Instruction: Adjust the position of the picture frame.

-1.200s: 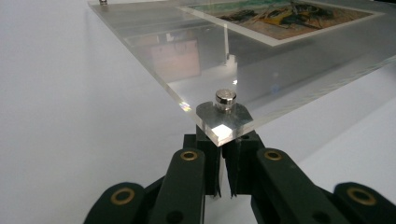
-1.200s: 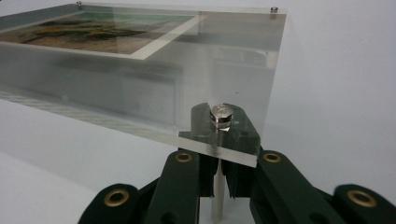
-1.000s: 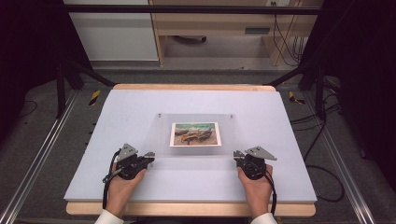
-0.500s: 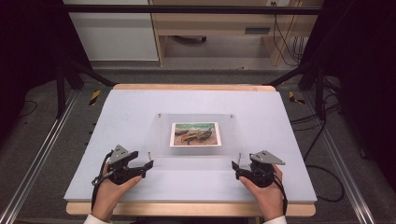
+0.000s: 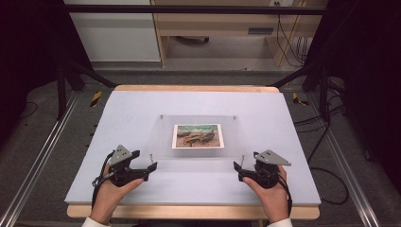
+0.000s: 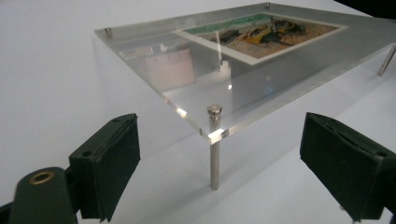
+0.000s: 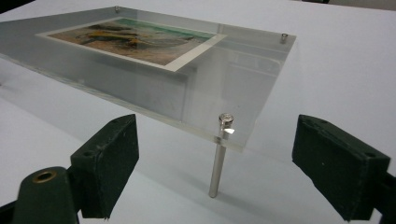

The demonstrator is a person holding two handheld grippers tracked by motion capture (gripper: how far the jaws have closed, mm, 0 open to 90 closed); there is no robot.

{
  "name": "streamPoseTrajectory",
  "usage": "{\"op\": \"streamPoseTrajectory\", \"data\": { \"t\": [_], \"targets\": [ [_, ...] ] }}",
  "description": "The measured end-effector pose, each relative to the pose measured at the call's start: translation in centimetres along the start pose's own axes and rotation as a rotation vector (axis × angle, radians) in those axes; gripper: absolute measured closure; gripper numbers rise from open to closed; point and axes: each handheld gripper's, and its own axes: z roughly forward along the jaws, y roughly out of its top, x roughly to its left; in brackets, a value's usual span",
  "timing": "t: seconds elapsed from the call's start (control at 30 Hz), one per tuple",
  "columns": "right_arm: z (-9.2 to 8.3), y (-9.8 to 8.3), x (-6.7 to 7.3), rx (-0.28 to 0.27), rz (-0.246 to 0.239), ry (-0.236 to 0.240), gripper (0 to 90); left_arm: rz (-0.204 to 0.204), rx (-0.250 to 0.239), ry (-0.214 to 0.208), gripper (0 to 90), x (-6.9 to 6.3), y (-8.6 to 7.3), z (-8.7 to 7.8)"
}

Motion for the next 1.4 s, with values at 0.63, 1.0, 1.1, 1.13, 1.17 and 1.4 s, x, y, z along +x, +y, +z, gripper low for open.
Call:
{"op": "streamPoseTrajectory", "data": {
  "t": [0.63,1.0,1.1,1.13,1.17,1.4],
  "targets": [
    [0.7,2.1,-0.3,0.013,-0.010,-0.014,19.7,-0.093,-0.056,-0.023,13.1,1.3,2.4,0.9],
    [3.8,2.9,-2.1,0.081,0.074,0.070,14.4,-0.142,-0.010,-0.034,13.0,2.6,1.9,3.2],
    [4.3,2.9,-1.8,0.082,0.090,0.097,14.3,-0.179,-0.012,-0.042,13.0,2.7,1.7,3.6],
    [4.4,2.8,-1.8,0.077,0.092,0.105,14.3,-0.190,-0.012,-0.044,13.3,2.8,1.6,3.7],
    [4.5,2.8,-1.8,0.077,0.099,0.112,14.4,-0.206,-0.011,-0.048,13.4,2.9,1.6,3.8],
    [4.9,2.5,-2.4,0.078,0.173,0.143,14.3,-0.263,0.015,-0.082,13.7,2.8,1.0,4.9]
  ]
}}
